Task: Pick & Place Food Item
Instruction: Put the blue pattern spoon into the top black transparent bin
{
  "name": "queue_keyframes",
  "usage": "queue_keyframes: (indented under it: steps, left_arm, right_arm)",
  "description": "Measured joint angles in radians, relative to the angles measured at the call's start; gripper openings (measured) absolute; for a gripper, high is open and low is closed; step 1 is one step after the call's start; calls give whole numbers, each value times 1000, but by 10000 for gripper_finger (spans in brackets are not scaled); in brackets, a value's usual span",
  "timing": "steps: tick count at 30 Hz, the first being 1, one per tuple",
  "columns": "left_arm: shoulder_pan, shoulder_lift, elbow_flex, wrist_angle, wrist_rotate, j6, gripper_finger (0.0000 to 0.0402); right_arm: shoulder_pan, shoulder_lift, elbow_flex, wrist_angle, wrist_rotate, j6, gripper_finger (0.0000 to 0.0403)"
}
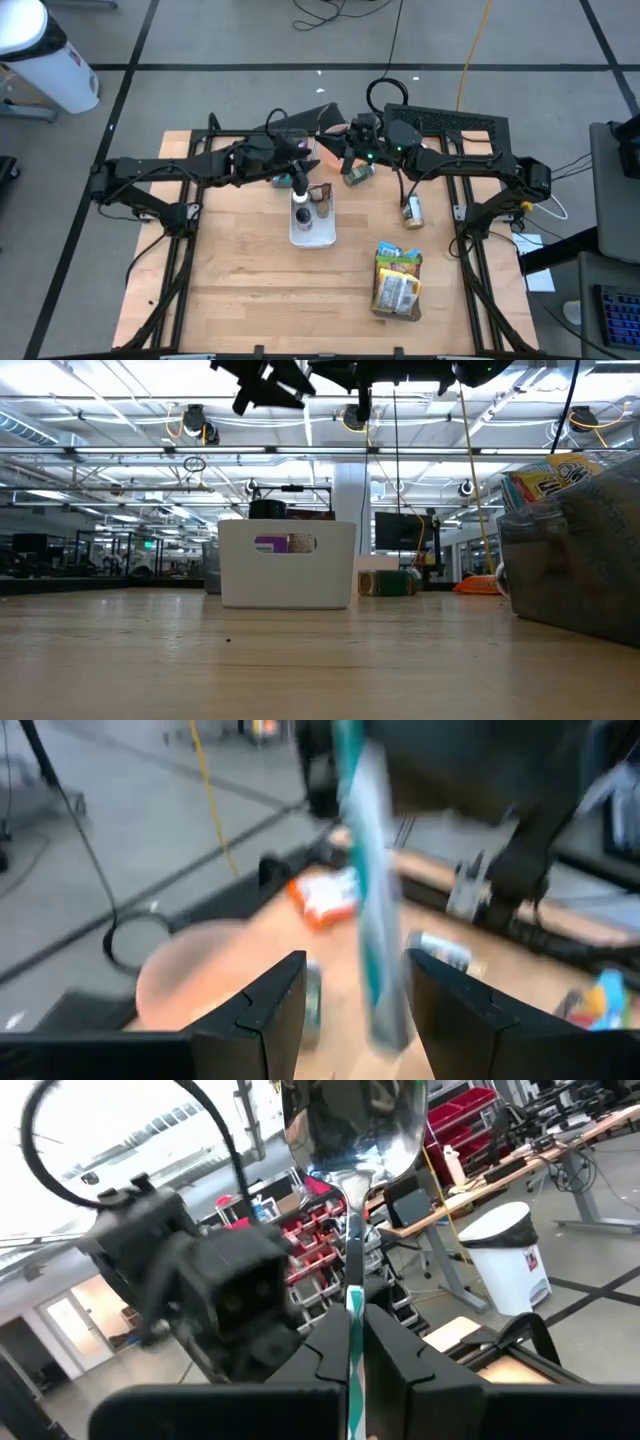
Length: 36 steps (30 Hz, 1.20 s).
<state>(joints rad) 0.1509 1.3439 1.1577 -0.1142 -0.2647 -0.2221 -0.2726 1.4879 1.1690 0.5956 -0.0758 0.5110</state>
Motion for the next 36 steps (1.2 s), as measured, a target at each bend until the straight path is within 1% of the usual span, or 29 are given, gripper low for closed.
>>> queue_keyframes:
  steps: [3,5,14,16,27,36]
  left_arm:
    - [0,8,-2,1,-10,-24,172]
    - [0,9,-1,1,-17,-27,161]
    - [-1,11,-1,5,-12,-34,58]
    - [0,11,-1,5,-9,-35,42]
    - [0,11,-2,3,9,-38,42]
    - [1,11,-2,4,45,-54,41]
  right_arm:
    - [0,0,0,-2,0,0,0]
    - [0,0,0,-5,0,0,0]
    - [0,0,0,-23,5,-5,0]
    - [0,0,0,-23,6,-9,0]
    - [-1,0,0,-36,3,-12,1]
    - [0,0,0,-38,-8,-9,30]
